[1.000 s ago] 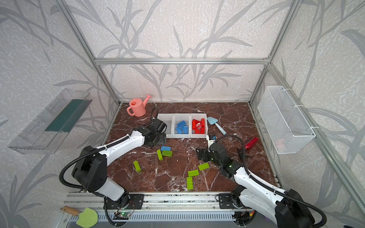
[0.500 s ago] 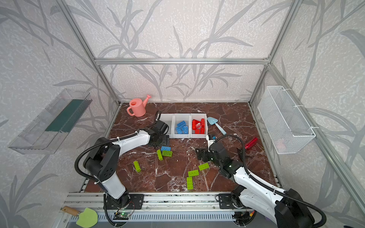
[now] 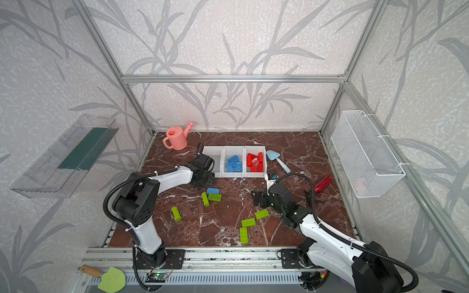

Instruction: Sort the legos into containers by color

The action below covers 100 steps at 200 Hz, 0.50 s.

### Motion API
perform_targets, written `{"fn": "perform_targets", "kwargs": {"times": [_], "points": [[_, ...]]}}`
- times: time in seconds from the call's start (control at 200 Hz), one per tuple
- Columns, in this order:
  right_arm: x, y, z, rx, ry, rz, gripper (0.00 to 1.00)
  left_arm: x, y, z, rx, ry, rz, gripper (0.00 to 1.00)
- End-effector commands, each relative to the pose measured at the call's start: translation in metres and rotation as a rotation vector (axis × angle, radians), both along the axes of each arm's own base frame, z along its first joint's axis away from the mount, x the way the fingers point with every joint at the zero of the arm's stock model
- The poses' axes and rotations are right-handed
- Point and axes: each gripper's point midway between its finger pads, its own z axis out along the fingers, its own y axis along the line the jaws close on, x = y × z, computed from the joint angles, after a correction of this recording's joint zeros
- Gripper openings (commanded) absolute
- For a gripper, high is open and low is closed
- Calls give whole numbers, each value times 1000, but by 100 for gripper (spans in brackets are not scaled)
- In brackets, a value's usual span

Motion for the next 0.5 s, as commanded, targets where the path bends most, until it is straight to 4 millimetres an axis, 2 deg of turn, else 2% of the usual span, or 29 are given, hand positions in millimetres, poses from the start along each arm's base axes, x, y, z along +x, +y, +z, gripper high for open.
{"fn": "perform_targets", "kwargs": {"times": [0.0,0.085,0.18,0.345,0.495], "points": [[1,1,3,10,-13,-2,87,2,1,-3,5,3,-7,63],[1,1,3,10,-14,-3,87,2,1,-1,1,1,-3,52],[1,1,4,12,-17,-4,87,0,0,5,-8,-8,-2,47],[0,0,5,14,-18,-3,87,-10,5,25,-16,-26,19,44],[0,0,6,21,-21,-3,87,-25,6,62,-46,-88,15,44]]}}
